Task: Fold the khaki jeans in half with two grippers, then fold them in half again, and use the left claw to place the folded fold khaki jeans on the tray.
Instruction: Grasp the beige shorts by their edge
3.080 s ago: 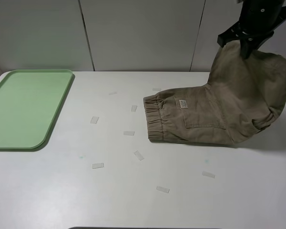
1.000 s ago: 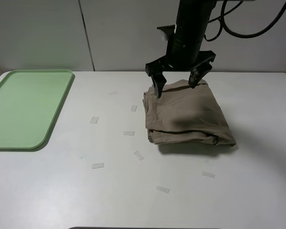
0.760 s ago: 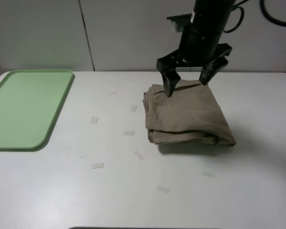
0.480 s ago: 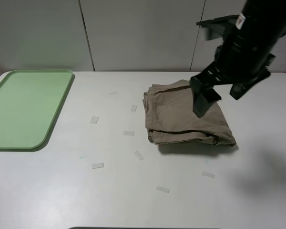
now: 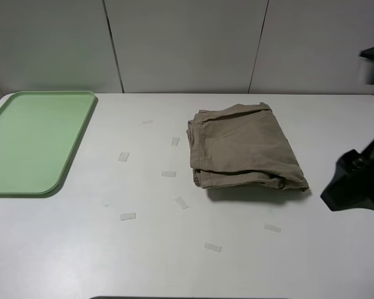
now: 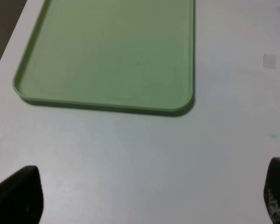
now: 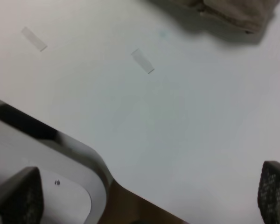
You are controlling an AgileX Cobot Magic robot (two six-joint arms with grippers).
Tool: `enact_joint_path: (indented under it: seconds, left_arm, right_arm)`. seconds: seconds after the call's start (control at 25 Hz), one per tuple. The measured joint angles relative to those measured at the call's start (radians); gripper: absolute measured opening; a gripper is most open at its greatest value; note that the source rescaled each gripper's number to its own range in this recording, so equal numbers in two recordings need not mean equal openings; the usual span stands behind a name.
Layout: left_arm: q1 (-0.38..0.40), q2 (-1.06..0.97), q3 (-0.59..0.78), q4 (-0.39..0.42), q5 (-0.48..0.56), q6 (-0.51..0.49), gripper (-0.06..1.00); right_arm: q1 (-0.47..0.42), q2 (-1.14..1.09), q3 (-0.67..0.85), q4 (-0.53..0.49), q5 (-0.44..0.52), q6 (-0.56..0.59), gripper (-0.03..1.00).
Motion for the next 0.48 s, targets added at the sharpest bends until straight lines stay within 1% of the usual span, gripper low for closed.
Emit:
enact_joint_path:
  seconds: [0.16,0.2,0.28,0.4,0.48]
  left_arm:
    - [0.0,0.0,0.0,0.0,0.0,0.0,0.93]
    - [0.0,0.0,0.0,0.0,0.0,0.0,0.93]
    - [0.0,0.0,0.0,0.0,0.0,0.0,0.93]
    - [0.0,0.0,0.0,0.0,0.0,0.0,0.93]
    - [0.0,0.0,0.0,0.0,0.0,0.0,0.93]
  right_arm:
    - [-0.003,-0.194,0.069,0.0,0.002,0.0,1.0]
    - [-0.003,-0.194,0.069,0.0,0.002,0.0,1.0]
    - [-0.027,-0.303,0.099,0.0,-0.004,0.0,1.0]
    - [-0.113,-0.459,0.144,0.0,-0.031,0.0,1.0]
    - [-0.194,-0.555,0.173,0.0,-0.065,0.0,1.0]
